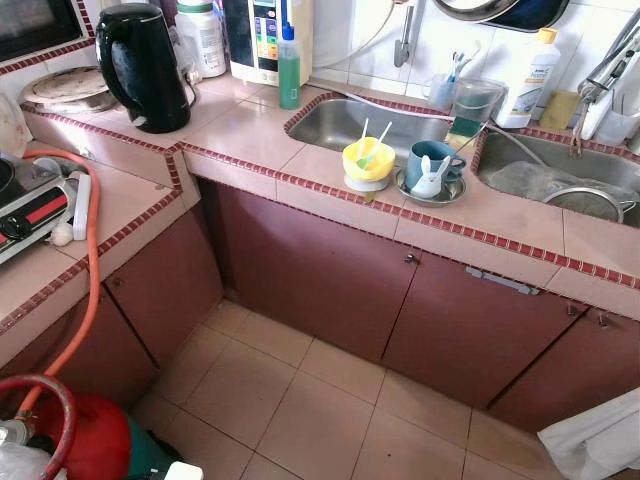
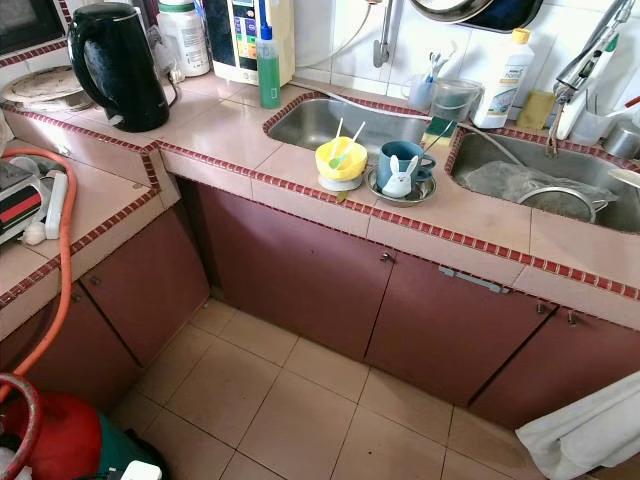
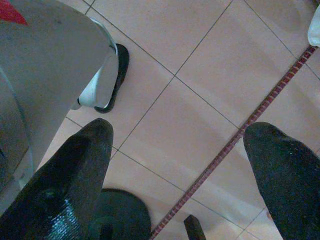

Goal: Kitchen organization

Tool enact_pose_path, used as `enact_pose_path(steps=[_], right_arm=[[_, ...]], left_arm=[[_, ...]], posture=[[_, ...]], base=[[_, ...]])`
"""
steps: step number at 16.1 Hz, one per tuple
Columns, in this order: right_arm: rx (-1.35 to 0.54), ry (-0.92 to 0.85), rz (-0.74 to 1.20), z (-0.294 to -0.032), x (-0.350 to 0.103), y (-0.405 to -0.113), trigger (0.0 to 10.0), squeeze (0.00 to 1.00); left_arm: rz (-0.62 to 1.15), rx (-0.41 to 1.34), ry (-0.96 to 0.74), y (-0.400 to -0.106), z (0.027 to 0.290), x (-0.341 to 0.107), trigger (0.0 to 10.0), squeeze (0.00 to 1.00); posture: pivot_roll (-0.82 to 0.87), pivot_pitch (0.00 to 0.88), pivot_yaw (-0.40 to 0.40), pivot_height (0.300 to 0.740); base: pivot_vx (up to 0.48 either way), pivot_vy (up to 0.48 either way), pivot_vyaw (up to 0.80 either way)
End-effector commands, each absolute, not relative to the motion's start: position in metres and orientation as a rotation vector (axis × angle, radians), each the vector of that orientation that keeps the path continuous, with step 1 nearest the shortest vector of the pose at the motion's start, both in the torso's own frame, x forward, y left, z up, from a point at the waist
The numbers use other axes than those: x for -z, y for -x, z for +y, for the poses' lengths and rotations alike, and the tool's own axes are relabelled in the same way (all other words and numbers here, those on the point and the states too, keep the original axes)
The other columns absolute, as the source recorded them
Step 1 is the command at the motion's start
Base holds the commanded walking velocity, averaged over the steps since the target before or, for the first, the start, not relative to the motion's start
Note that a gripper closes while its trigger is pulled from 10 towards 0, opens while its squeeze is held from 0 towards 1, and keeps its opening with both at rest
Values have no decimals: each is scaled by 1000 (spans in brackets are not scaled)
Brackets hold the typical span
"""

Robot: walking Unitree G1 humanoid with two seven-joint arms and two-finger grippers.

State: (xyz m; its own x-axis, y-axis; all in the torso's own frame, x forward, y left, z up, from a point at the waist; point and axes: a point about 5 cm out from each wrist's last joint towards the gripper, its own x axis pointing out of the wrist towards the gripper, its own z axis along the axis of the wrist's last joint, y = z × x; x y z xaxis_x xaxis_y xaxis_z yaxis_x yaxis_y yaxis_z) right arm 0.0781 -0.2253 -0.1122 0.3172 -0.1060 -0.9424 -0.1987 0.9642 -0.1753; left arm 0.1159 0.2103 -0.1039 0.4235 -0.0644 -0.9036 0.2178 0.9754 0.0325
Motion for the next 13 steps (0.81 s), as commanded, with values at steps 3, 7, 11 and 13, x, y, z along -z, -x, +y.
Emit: enact_pose_path(steps=[3, 7, 11, 13], right_arm=[[-228, 312, 1007, -185, 91, -166, 10000, 0], [-228, 312, 1007, -185, 91, -166, 10000, 0], [-228, 312, 1007, -185, 91, -166, 10000, 0], [-228, 312, 1007, -185, 91, -166, 10000, 0]], left_arm=[[1010, 105, -173, -143, 188, 99, 10000, 0], [1010, 105, -173, -143, 188, 99, 10000, 0], [1010, 105, -173, -143, 188, 99, 10000, 0], [1010, 105, -173, -143, 188, 99, 10000, 0]], posture=[[77, 0, -68, 740], [77, 0, -68, 740], [77, 0, -68, 740], [77, 0, -68, 740]], base=[[0, 0, 0], [0, 0, 0], [0, 0, 0], [0, 0, 0]])
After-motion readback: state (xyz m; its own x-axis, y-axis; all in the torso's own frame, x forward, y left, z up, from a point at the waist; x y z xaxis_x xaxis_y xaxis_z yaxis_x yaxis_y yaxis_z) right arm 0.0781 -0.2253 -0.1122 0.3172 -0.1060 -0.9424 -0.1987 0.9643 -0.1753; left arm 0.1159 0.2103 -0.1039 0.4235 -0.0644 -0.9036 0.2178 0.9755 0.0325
